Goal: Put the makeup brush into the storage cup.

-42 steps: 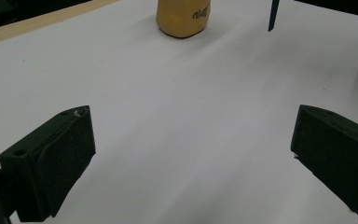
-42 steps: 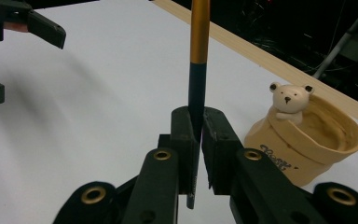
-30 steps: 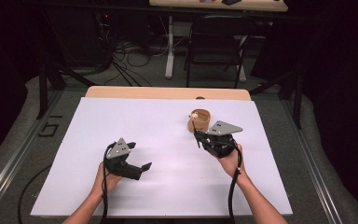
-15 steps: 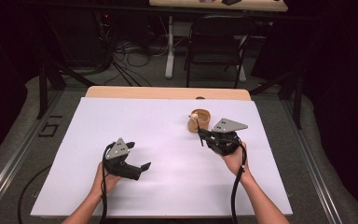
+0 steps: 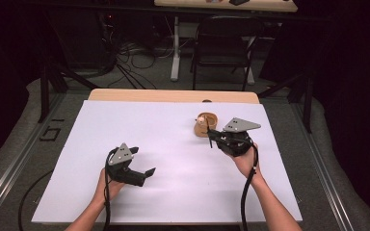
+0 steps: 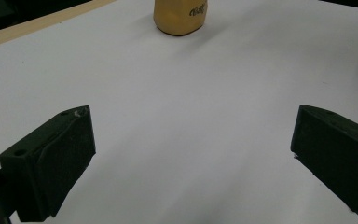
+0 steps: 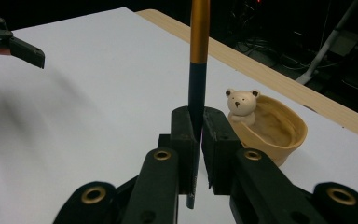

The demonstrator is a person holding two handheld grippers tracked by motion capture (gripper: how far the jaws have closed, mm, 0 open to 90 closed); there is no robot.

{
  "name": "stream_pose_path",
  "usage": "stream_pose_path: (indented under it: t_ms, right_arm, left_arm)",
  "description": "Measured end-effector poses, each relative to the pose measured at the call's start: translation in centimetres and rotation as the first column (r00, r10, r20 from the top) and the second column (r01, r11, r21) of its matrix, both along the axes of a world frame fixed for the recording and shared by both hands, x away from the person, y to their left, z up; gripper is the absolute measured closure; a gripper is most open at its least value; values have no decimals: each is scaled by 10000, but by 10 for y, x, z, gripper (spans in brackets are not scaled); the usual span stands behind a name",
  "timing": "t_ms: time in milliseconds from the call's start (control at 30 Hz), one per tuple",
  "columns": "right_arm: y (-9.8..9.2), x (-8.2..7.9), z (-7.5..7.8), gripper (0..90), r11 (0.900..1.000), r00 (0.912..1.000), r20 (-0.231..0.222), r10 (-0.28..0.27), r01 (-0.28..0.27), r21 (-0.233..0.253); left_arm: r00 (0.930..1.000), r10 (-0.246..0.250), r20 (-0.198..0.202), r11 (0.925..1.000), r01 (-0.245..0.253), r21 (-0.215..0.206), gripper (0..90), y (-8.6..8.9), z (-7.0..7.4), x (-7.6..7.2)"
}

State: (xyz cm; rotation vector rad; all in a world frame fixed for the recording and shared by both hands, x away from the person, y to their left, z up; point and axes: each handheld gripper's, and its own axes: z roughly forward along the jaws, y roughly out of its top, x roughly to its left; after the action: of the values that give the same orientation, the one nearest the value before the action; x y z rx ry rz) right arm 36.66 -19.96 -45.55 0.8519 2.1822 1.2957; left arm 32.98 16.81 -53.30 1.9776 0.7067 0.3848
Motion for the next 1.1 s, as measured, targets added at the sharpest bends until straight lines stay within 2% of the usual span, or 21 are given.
stream_pose_path:
  t_ms: [533, 800, 1100]
  right_arm:
    - [-7, 9, 14, 838, 9998, 9998, 38, -199, 199, 65]
    - [-7, 19, 24, 838, 9995, 9993, 205, -319, 319, 1]
    - [-5, 34, 28, 838, 9987, 9987, 110, -497, 498, -87]
  left_arm:
    - [10000, 53, -19, 10000, -53, 24, 0, 0, -1, 1]
    - [10000, 23, 2, 10000, -23, 53, 0, 0, -1, 1]
    - [10000, 25, 21, 10000, -25, 56, 0, 1, -1, 1]
